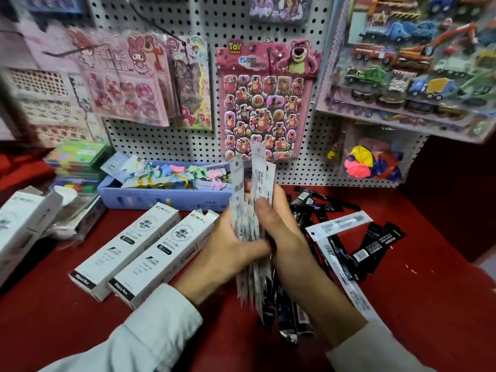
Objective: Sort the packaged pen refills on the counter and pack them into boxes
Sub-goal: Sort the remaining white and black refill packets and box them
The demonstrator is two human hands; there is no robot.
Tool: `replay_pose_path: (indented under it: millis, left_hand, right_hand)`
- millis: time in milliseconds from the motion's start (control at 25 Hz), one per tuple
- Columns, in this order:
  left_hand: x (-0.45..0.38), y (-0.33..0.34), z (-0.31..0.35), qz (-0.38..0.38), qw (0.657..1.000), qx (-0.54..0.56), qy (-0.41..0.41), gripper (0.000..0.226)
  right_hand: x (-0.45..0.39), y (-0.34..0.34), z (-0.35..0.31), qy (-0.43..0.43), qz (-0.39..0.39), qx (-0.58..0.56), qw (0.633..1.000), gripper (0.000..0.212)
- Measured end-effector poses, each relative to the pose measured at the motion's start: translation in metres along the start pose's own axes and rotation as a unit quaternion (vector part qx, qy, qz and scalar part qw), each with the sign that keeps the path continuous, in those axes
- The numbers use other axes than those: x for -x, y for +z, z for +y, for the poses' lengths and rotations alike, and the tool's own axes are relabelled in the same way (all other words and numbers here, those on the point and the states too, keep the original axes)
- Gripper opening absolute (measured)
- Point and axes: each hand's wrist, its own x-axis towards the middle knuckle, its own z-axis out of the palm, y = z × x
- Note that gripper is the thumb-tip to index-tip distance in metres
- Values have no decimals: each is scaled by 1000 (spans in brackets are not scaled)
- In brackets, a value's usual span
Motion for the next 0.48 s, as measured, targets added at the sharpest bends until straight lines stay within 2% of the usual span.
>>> replay_pose_path:
  millis: [80, 160, 320, 400, 480]
  left_hand:
    - [-10, -10, 3, 13, 999, -10, 47, 63]
    - [-13, -12, 2, 35, 996, -49, 67, 60]
    - [-13, -6, 0, 87, 986, -92, 112, 48]
    - [-20, -14, -1, 86, 982, -90, 144, 55]
    - [-20, -23, -15, 84, 984, -90, 127, 61]
  right_hand:
    - [-12, 3, -5, -25, -12, -6, 1000, 68]
    - [-19, 8, -1, -7, -11, -1, 1000, 75]
    - [-14, 12, 15, 20, -23, -43, 999, 69]
    - [-12, 11, 20, 10, -41, -64, 997, 73]
    - [-13, 11, 23, 21, -38, -75, 996, 79]
